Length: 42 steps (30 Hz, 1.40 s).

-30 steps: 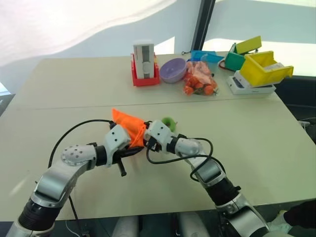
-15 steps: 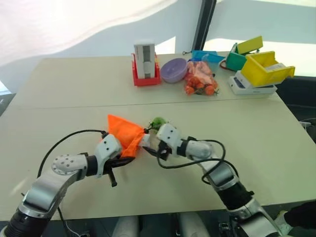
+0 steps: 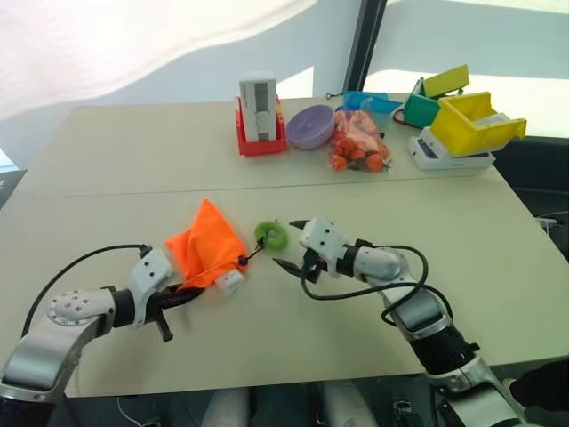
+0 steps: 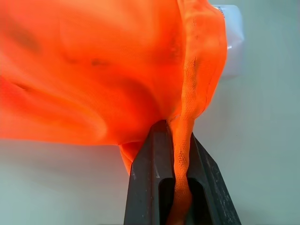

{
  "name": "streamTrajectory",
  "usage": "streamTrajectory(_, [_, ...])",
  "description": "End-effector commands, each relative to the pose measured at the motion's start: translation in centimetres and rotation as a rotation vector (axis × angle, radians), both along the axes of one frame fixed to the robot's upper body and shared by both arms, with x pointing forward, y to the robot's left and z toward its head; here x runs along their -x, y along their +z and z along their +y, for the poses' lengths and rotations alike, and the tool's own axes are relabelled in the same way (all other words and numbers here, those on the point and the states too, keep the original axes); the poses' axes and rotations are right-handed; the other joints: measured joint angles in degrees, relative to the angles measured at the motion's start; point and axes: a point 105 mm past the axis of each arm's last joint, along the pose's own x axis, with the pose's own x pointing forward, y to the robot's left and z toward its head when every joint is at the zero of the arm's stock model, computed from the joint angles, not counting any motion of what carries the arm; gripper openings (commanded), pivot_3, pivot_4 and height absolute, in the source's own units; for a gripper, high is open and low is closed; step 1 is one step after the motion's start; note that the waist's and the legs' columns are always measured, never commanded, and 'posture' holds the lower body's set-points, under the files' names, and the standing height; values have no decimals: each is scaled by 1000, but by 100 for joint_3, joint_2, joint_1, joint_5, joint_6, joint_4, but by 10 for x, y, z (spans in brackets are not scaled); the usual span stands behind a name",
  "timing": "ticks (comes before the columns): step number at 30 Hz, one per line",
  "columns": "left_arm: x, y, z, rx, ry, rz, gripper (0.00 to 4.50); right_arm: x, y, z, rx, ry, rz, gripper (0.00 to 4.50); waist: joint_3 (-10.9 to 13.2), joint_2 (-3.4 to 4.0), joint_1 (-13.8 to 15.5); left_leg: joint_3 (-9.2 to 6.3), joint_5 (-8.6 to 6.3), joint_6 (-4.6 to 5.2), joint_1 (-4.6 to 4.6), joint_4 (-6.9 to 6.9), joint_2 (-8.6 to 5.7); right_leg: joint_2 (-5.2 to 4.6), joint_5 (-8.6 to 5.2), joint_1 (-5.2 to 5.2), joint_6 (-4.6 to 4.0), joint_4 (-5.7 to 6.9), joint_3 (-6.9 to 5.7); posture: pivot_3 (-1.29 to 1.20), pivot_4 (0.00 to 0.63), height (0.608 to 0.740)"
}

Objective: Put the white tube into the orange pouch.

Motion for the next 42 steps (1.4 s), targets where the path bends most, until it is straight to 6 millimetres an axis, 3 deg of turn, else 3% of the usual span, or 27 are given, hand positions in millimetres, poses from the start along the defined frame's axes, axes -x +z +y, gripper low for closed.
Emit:
streamTrajectory(1, [-5, 12, 1, 52, 21, -44, 0, -3, 4, 12, 41, 47, -101, 4480, 0, 0, -3, 0, 0, 0, -1, 0, 1, 0, 0, -1, 0, 0, 0, 0, 150, 740])
streamTrajectory(6, [-8, 12, 0, 106, 34, -33, 0, -3, 4, 16, 37, 66, -118, 4480, 0, 0, -2, 0, 0, 0, 0, 0, 3, 3, 2, -1, -2, 1, 0, 0, 150, 740])
streamTrajectory(10, [-8, 14, -4, 125, 18, -33, 0, 15, 16, 9, -64, 120, -58, 4480, 0, 0, 23, -1, 0, 0, -3, 0, 5, 3, 2, -1, -2, 0, -1, 0, 150, 740])
streamTrajectory(14, [-9, 16, -8, 139, 8, -36, 0, 45, 8, 10, -63, 240, 95, 2747, 0, 0, 18, -2, 0, 0, 0, 0, 7, 2, 2, 4, -2, -1, -1, 0, 150, 740])
streamTrajectory(17, [-10, 18, -12, 157, -4, -30, 0, 61, -1, 18, -33, 318, 212, 1204, 0, 0, -4, -1, 0, 0, 6, 1, 11, 7, 4, 5, -6, 0, -1, 0, 150, 740])
streamTrajectory(19, [-11, 18, -15, 163, -11, -25, 0, 53, -1, 25, -6, 309, 184, 135, 0, 0, -10, 1, 0, 0, 11, 0, 19, 13, 8, 7, -13, 0, 0, 0, 150, 740])
streamTrajectory(20, [-11, 19, -16, 166, -13, -24, 0, 47, 1, 28, -6, 291, 165, 14, 0, 0, -12, 2, 0, 0, 13, 0, 21, 16, 11, 5, -18, 0, -1, 0, 150, 740])
streamTrajectory(28, [-10, 20, -20, 170, -27, -19, 0, 38, -3, 61, -29, 296, 167, 14, 0, 0, 8, 2, 1, -1, 13, 0, 28, 29, 19, 3, -30, 1, -3, 0, 150, 740])
streamTrajectory(38, [-10, 20, -21, 167, -31, -19, 0, 39, -5, 66, -22, 309, 165, 14, 0, 0, 1, 4, 1, -1, 9, 0, 26, 25, 19, -1, -29, -1, -3, 0, 150, 740])
streamTrajectory(42, [-9, 19, -24, 168, -46, -13, 0, 33, 3, 84, -88, 304, 168, 14, 0, 1, -22, 5, 1, -2, 10, -1, 27, 27, 20, -4, -30, 0, -2, 0, 150, 740])
